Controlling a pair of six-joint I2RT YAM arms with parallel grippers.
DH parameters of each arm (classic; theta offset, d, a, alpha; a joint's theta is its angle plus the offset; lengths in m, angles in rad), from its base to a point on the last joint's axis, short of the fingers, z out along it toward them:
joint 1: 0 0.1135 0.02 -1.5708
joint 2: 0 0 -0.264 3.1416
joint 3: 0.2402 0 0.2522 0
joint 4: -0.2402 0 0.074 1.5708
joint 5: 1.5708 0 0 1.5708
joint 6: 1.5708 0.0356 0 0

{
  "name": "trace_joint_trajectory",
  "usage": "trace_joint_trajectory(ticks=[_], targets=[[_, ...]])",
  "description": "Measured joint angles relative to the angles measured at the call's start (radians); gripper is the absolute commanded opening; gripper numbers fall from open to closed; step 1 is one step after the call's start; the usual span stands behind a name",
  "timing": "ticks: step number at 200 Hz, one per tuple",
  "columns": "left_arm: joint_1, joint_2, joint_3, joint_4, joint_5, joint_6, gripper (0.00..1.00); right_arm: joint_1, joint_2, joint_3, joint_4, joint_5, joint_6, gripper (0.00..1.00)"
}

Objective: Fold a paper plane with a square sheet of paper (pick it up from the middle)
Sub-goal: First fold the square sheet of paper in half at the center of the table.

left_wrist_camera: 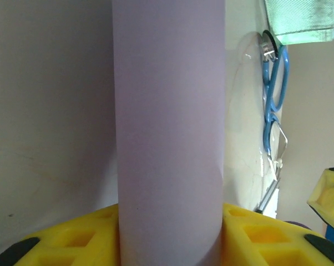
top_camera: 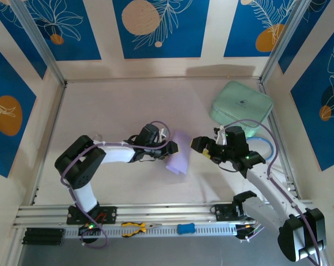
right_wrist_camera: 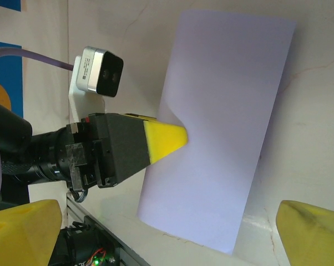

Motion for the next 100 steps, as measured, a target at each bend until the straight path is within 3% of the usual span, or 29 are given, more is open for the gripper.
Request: trace_joint_trajectory(ticks=[100], targets=[[-0.001, -0.009, 0.026, -0.216, -0.098, 0.096, 0.6, 0.026, 0.041, 0.0, 0.014, 0.0, 0.004, 0.99]])
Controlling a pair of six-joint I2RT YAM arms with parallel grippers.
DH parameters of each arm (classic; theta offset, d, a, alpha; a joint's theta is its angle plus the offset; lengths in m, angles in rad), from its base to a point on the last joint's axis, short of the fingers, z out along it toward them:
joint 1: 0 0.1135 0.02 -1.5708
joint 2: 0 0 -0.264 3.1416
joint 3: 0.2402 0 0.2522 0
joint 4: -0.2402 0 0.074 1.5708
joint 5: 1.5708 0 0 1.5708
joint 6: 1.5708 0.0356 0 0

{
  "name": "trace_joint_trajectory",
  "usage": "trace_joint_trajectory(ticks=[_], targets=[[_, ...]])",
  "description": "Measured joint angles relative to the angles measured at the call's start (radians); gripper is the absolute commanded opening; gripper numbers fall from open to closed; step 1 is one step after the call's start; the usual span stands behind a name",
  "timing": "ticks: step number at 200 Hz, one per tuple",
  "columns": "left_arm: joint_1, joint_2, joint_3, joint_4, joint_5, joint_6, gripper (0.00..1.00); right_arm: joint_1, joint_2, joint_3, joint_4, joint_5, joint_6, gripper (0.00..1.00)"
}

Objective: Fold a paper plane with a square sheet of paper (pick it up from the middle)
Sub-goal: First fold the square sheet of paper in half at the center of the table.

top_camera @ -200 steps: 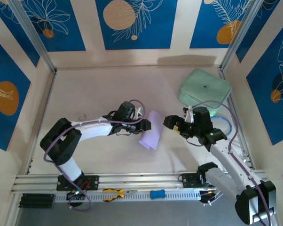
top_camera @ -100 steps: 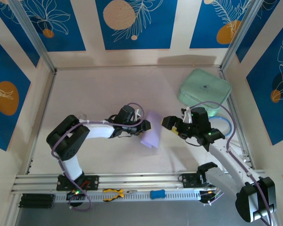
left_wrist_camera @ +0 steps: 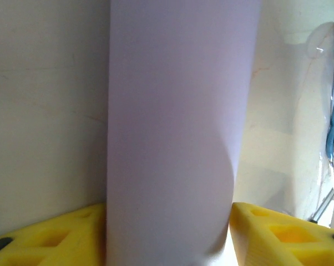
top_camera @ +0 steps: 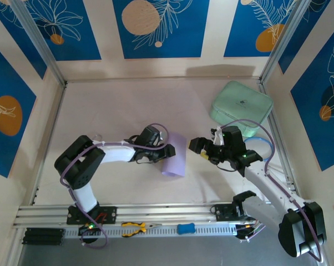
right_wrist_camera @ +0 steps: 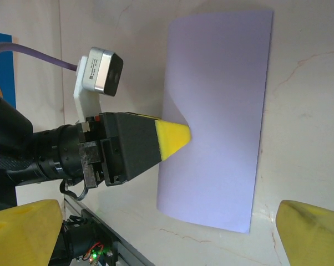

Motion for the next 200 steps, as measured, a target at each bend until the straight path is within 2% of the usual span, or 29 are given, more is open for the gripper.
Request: trace_joint_trajectory(ticks=[35, 84, 200], targets=[[0.001, -0.044, 0.023, -0.121, -0.054, 0.068, 0.6, 0.0, 0.004, 0.0, 0.001, 0.0, 0.004, 0.99], [0.002, -0.079, 0.058, -0.24, -0.113, 0.163, 0.5, 0.017, 0.03, 0.0, 0.006, 0.0, 0.016, 0.99], [0.019, -0.042, 0.069, -0.311, -0.154, 0.186, 0.49, 0.072, 0.11, -0.003, 0.058, 0.009, 0.042, 0.99]])
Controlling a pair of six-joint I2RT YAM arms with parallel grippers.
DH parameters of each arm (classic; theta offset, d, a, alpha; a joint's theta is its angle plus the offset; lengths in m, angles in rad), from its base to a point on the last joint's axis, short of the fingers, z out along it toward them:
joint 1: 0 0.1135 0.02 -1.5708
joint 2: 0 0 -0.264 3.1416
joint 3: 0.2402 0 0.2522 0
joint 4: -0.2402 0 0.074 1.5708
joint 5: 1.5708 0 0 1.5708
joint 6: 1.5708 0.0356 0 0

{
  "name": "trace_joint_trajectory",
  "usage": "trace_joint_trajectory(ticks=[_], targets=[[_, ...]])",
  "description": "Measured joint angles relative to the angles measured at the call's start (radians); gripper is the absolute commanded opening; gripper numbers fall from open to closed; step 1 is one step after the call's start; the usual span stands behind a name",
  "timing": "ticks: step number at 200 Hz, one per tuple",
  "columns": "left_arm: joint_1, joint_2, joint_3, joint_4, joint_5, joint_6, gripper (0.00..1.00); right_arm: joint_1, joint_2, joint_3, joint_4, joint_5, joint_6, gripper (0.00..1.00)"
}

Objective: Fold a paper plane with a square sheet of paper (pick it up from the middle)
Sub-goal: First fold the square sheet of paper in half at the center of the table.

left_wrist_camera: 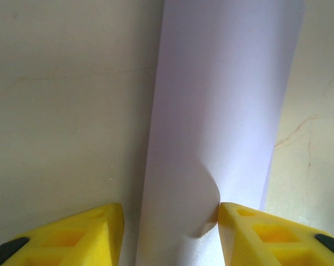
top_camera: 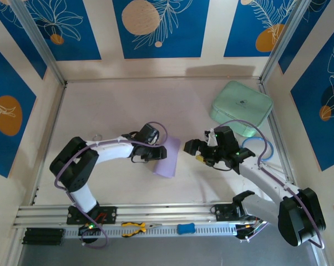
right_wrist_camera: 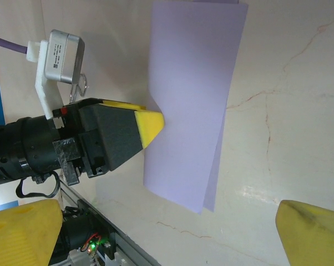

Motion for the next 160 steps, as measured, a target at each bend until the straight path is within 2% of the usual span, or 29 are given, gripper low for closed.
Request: trace_joint_trajectory(ticks=[54, 160], targets=[[0.005, 0.005, 0.009, -0.015, -0.024, -0.019, 0.53, 0.006, 0.026, 0.0, 0.018, 0.004, 0.001, 0.99], [0.012, 0.03, 0.05, -0.066, -0.016, 0.011, 0.52, 0.013, 0.051, -0.002, 0.032, 0.006, 0.004, 0.99]])
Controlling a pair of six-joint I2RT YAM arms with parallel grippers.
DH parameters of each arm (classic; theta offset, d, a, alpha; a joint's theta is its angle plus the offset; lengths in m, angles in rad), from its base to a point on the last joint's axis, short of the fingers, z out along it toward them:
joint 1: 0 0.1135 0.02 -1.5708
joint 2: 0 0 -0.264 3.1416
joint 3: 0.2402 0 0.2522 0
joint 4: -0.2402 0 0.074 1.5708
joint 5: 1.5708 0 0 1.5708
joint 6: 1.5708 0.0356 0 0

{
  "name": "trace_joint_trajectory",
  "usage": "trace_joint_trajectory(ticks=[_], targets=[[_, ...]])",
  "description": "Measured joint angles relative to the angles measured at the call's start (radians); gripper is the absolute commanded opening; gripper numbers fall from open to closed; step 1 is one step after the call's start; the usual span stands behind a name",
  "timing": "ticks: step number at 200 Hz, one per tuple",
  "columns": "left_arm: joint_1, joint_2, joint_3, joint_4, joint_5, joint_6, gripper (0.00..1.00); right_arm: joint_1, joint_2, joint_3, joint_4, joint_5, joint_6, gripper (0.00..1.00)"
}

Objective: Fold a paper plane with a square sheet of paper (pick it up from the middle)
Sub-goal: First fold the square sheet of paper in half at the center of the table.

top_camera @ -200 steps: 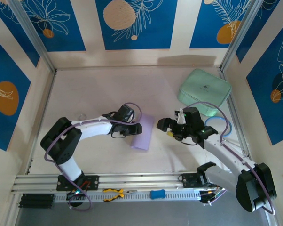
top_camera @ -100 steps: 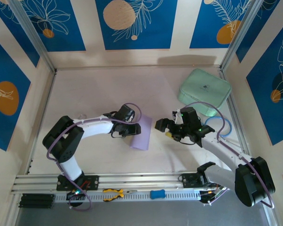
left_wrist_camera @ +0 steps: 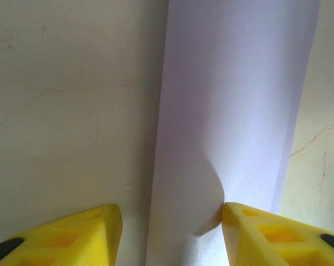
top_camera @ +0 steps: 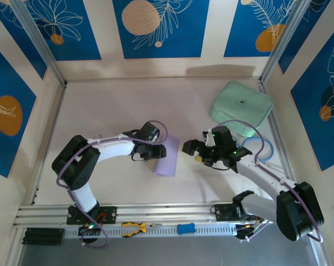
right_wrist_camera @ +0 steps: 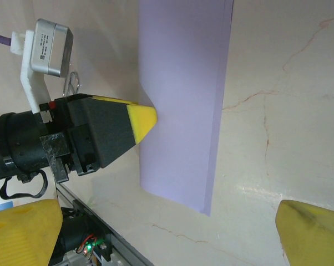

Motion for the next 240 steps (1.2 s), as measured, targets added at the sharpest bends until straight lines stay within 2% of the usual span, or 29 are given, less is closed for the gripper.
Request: trace_joint_trajectory(ticks=[70, 240], targets=[[0.001, 0.031, 0.045, -0.06, -0.003, 0.015, 0.53, 0.0, 0.019, 0.0, 0.0, 0.0, 0.0, 0.99], [0.001, 0.042, 0.061, -0.078, -0.003, 0.014, 0.53, 0.0, 0.046, 0.0, -0.011, 0.027, -0.002, 1.0]])
